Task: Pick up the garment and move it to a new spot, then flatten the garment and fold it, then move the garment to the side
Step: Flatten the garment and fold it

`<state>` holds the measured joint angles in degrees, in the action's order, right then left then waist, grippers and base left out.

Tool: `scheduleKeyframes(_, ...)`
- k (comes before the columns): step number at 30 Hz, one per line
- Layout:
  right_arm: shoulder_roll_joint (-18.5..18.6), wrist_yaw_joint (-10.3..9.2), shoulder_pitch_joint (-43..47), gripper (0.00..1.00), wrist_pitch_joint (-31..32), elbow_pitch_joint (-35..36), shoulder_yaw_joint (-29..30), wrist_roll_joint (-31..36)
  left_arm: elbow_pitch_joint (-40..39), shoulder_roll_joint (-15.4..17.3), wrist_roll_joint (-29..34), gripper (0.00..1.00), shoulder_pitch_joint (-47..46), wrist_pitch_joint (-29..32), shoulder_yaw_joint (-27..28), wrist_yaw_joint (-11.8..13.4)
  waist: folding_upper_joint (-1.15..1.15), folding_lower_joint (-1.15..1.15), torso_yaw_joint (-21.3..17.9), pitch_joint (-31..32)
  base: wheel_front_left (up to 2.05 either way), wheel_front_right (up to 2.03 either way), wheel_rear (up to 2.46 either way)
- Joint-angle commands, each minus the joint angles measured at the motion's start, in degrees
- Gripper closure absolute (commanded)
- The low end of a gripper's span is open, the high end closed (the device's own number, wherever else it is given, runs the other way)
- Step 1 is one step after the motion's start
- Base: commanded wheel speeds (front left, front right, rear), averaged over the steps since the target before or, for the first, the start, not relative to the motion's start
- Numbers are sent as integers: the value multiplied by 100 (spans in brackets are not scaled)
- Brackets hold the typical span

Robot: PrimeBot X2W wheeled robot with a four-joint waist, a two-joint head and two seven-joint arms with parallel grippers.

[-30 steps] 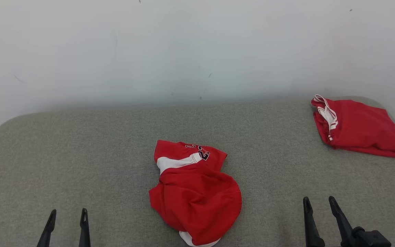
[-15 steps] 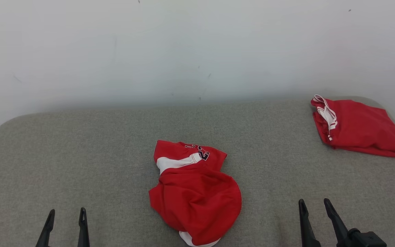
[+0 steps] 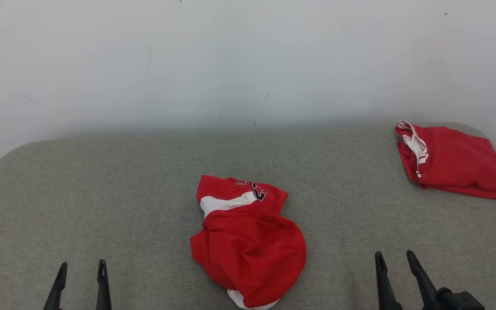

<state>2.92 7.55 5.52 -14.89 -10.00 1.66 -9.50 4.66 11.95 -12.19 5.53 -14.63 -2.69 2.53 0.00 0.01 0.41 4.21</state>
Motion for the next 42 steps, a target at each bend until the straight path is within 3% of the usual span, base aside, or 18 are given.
scheduleKeyframes(1,-10,-16,18,0,-23,-10,-4,10,4,5,-1,0,-33,-43,14,23,0,-1,1,1,0,0,0)
scheduleKeyframes(42,-11,-16,33,0,37,-58,-63,41,15,66,-117,0,4,-52,-123,80,0,-1,89,-17,0,0,0)
